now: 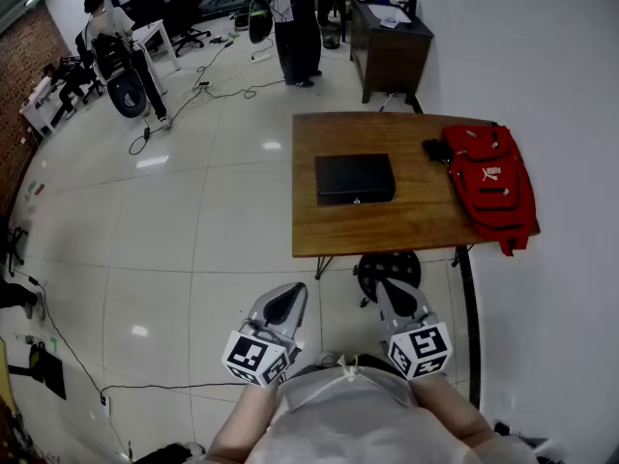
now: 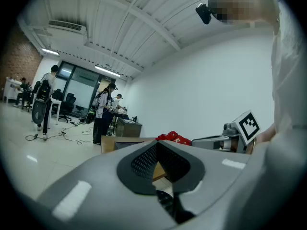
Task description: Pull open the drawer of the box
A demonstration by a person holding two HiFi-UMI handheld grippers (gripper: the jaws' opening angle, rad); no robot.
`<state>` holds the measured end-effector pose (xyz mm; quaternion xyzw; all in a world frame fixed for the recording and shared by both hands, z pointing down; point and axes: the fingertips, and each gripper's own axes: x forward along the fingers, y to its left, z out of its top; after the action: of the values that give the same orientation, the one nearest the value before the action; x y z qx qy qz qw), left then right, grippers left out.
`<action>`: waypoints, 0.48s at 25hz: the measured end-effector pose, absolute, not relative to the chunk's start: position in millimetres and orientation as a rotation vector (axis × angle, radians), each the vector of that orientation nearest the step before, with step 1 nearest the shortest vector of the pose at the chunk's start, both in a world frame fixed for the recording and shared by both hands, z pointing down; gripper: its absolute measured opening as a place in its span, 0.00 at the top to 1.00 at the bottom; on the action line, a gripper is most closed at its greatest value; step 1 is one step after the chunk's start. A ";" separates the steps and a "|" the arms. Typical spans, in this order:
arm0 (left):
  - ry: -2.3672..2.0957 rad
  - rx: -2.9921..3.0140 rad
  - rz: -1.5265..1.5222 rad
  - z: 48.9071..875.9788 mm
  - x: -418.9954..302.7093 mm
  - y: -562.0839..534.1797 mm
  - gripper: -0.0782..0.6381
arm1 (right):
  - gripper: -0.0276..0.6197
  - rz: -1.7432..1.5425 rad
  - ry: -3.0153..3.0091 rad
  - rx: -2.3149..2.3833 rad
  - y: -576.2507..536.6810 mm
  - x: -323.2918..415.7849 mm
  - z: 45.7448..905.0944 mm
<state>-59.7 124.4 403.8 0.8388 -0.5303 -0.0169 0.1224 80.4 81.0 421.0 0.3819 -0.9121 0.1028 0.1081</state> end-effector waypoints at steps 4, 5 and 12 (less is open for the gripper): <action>-1.536 2.442 -0.046 408.7 -73.0 122.4 0.88 | 0.95 0.309 -2.670 1.138 80.5 69.1 424.4; -1.534 2.439 -0.049 409.8 -75.4 121.0 0.88 | 0.95 0.311 -2.663 1.138 79.5 67.1 426.0; -1.510 2.426 -0.054 421.7 -80.8 97.2 0.88 | 0.95 0.347 -2.633 1.155 54.2 62.6 437.1</action>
<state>-80.8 97.2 421.7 0.8404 -0.5230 -0.0185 0.1411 62.6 54.2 437.1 0.3958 -0.9023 0.1188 0.1226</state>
